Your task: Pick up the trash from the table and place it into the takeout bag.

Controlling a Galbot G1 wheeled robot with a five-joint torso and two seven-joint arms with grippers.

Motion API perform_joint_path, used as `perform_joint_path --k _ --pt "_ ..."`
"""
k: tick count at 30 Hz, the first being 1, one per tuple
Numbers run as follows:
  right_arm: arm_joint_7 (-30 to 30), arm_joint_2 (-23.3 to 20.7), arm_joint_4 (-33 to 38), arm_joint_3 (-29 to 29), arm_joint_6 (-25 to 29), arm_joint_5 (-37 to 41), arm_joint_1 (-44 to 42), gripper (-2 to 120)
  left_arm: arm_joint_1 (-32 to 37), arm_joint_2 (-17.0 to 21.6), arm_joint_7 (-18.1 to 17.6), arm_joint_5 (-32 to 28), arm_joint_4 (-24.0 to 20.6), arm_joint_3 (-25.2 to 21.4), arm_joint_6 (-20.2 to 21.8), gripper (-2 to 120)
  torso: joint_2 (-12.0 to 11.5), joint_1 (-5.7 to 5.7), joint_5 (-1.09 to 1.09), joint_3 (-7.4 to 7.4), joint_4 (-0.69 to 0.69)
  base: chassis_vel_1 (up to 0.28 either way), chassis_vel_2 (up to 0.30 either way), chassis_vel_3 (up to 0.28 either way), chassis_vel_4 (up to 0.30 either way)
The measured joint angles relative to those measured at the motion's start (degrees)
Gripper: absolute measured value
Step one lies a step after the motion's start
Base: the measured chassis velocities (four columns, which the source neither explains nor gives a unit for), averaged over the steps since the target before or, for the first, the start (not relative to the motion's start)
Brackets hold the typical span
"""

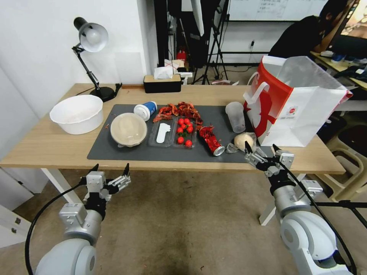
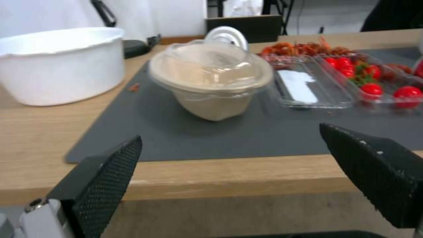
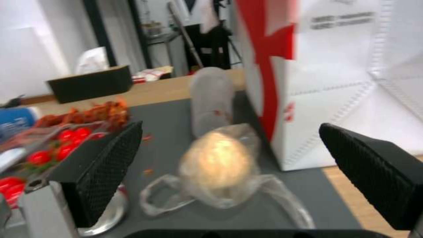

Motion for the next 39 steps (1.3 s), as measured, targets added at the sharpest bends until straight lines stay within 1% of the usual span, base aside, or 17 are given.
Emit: perform_joint_path --k 6,10,14,16,18,20,22,24,28,32,33,35,36,37,38,39 --pt "2.52 -0.86 -2.74 0.07 -0.92 1.87 2.76 100 -0.84 0.89 0.61 0.05 1.18 1.16 -0.03 100 0.0 0.0 0.0 0.0 0.02 0.0 0.0 0.0 0.0" --pt "3.03 -1.56 -4.33 -0.36 -1.3 2.96 4.21 100 -1.11 1.25 0.88 0.05 1.6 1.39 -0.06 100 0.0 0.0 0.0 0.0 0.01 0.0 0.0 0.0 0.0" --pt "3.41 -2.76 -6.44 -1.75 -1.57 5.09 6.62 100 -1.11 1.26 0.99 0.03 1.78 1.37 -0.27 100 0.0 0.0 0.01 0.0 0.03 0.0 0.0 0.0 0.0" --pt "4.65 -4.09 -8.48 -3.77 -2.29 7.17 9.16 100 -1.1 1.17 1.05 0.03 1.85 1.31 -0.35 100 0.0 0.0 0.01 0.0 0.02 0.0 0.0 0.0 0.0" --pt "5.15 -4.53 -9.28 -4.52 -2.46 7.54 10.04 100 -1.11 1.14 1.06 0.03 1.89 1.26 -0.37 100 0.0 0.0 0.0 0.0 0.03 0.0 0.0 0.0 0.0" --pt "7.01 -5.72 -12.46 -7.53 -3.21 8.44 13.3 100 -1.22 0.98 1.09 0.03 2.21 1.04 -0.47 100 0.0 0.0 0.01 0.0 0.02 0.0 0.0 0.0 0.0" --pt "7.35 -5.89 -13.09 -8.15 -3.38 8.62 14.03 100 -1.25 0.94 1.1 0.03 2.3 0.99 -0.51 100 0.0 0.0 0.01 0.0 0.03 0.0 0.0 0.0 0.0" --pt "8.95 -6.19 -15.6 -10.5 -4.27 8.98 17.02 100 -1.3 0.78 1.1 0.03 2.68 0.78 -0.74 100 0.0 0.0 0.01 0.0 0.03 0.0 0.0 0.0 0.0" --pt "10.97 -5.98 -17.68 -12.57 -5.66 9.41 20.03 100 -1.25 0.48 1.1 0.27 3.19 0.57 -1.38 100 0.0 0.0 0.0 0.0 0.03 0.0 0.0 0.0 0.0" --pt "12.23 -5.62 -18.26 -13.4 -7.08 9.63 20.87 99 -1.15 0.34 1.1 0.44 3.47 0.51 -1.87 100 0.0 0.0 0.0 0.0 0.02 0.0 0.0 0.0 0.0" --pt "12.69 -5.38 -18.58 -13.78 -7.53 9.65 21.06 96 -1.13 0.31 1.09 0.53 3.67 0.39 -2.21 100 0.01 0.0 0.01 0.0 0.02 0.0 0.0 0.0 0.0" --pt "12.97 -5.23 -18.69 -13.93 -7.89 9.67 21.13 94 -1.12 0.31 1.09 0.56 3.73 0.33 -2.34 100 0.01 0.0 0.0 0.0 0.02 0.0 0.0 0.0 0.0" --pt "13.26 -5.08 -18.76 -14.07 -8.36 9.68 21.18 91 -1.12 0.31 1.08 0.61 3.85 0.23 -2.57 100 0.01 0.0 0.0 0.0 0.02 0.0 0.0 0.0 0.0" --pt "13.57 -4.93 -18.92 -14.26 -8.72 9.68 21.31 84 -1.11 0.34 1.08 0.7 4.0 0.12 -2.98 100 0.01 0.0 0.0 0.0 0.02 0.0 0.0 0.0 0.0" --pt "13.57 -4.93 -18.92 -14.26 -8.72 9.68 21.31 84 -1.11 0.34 1.08 0.7 4.0 0.12 -2.98 100 0.01 0.0 0.0 0.0 0.02 0.0 0.0 0.0 0.0" --pt "13.65 -4.83 -19.0 -14.34 -8.8 9.69 21.39 80 -1.1 0.35 1.08 0.76 4.07 0.06 -3.17 100 0.01 0.0 0.0 0.0 0.02 0.0 0.0 0.0 0.0"
